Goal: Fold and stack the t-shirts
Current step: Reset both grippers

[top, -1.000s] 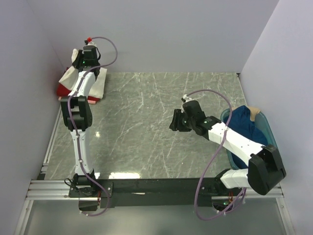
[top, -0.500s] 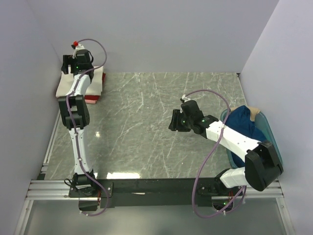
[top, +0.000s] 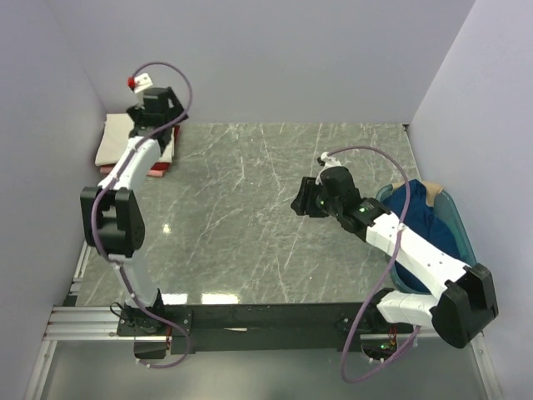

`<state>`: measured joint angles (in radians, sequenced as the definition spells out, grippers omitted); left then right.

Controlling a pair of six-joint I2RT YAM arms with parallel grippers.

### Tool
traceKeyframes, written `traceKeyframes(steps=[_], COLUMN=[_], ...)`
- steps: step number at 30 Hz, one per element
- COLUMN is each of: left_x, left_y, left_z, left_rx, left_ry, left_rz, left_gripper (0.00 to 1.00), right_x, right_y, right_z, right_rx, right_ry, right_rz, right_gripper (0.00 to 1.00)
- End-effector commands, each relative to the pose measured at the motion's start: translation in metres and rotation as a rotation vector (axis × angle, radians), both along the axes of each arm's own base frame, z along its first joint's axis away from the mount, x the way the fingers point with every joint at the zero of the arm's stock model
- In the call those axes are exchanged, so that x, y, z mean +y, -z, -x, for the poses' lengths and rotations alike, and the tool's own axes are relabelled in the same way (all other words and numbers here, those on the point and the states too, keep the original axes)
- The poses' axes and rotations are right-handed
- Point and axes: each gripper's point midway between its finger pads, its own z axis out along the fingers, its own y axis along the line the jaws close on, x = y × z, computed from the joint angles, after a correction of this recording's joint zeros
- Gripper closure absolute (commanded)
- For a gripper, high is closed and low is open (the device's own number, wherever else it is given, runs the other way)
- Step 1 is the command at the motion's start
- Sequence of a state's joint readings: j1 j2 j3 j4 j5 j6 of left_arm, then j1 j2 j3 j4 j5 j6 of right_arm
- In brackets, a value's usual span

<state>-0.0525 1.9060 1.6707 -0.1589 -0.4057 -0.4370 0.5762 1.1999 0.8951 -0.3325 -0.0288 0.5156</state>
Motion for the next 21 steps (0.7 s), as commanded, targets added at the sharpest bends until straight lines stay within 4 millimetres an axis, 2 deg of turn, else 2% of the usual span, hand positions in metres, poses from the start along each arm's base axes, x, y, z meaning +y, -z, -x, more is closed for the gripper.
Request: traceKeyframes(steps=[1, 2, 3, 4, 5, 6, 7, 8, 9, 10, 11, 12, 13, 14, 15, 16, 17, 21], left_x=[-0.087, -0.12, -0.133, -0.146, -0.177, -0.185, -0.193, -0.215, -0.222, -0.227, -0.243, -0.247, -0.249, -0.26, -0.264, -0.264, -0.269, -0.269], left_y=[-0.002, 0.001, -0.016, 0.008, 0.011, -0.002, 0.02, 0.024, 0.02, 0.036, 0.04, 0.038, 0.053, 0.056, 0.051, 0.062, 0.064, 0.064], left_z=[0.037, 0.051, 0.07, 0.09, 0.109, 0.128, 0.147, 0.165, 0.179, 0.194, 0.211, 0.221, 0.233, 0.247, 0.254, 0.264, 0.271, 0.284], left_rx=[-0.013, -0.001, -0.031, 0.002, 0.003, -0.03, 0.013, 0.024, 0.012, 0.045, 0.061, 0.054, 0.082, 0.089, 0.07, 0.09, 0.091, 0.087], left_ry=[0.128, 0.186, 0.212, 0.227, 0.296, 0.321, 0.329, 0.381, 0.407, 0.419, 0.46, 0.474, 0.479, 0.512, 0.528, 0.535, 0.56, 0.587], left_rz=[0.187, 0.2, 0.218, 0.242, 0.257, 0.27, 0.282, 0.29, 0.293, 0.284, 0.277, 0.28, 0.282, 0.286, 0.307, 0.314, 0.32, 0.339], left_gripper=[0.01, 0.01, 0.01, 0.01, 0.0, 0.01, 0.01, 0.01, 0.01, 0.01, 0.01, 0.01, 0.01, 0.01, 0.01, 0.01, 0.01, 0.01], right_x=[-0.006, -0.009, -0.011, -0.012, -0.014, -0.016, -0.018, -0.02, -0.022, -0.023, -0.024, -0.026, -0.029, -0.031, -0.033, -0.036, -0.038, -0.052], right_y=[-0.045, -0.047, -0.053, -0.056, -0.057, -0.061, -0.063, -0.062, -0.066, -0.063, -0.062, -0.065, -0.058, -0.057, -0.059, -0.051, -0.049, -0.039], right_z=[-0.007, -0.006, -0.004, -0.003, -0.001, -0.001, 0.0, 0.001, 0.003, 0.005, 0.006, 0.008, 0.01, 0.011, 0.013, 0.015, 0.015, 0.018], right_rx=[-0.118, -0.123, -0.14, -0.146, -0.147, -0.156, -0.16, -0.162, -0.174, -0.171, -0.175, -0.185, -0.175, -0.178, -0.183, -0.174, -0.182, -0.196], right_ry=[0.028, 0.034, 0.037, 0.04, 0.043, 0.051, 0.059, 0.064, 0.069, 0.074, 0.078, 0.088, 0.096, 0.102, 0.114, 0.122, 0.131, 0.181], right_rz=[-0.018, -0.017, -0.024, -0.028, -0.026, -0.03, -0.03, -0.031, -0.041, -0.04, -0.047, -0.059, -0.054, -0.057, -0.065, -0.056, -0.055, -0.027], right_gripper=[0.44, 0.44, 0.44, 0.44, 0.45, 0.44, 0.44, 0.44, 0.44, 0.44, 0.44, 0.44, 0.44, 0.44, 0.44, 0.45, 0.44, 0.44])
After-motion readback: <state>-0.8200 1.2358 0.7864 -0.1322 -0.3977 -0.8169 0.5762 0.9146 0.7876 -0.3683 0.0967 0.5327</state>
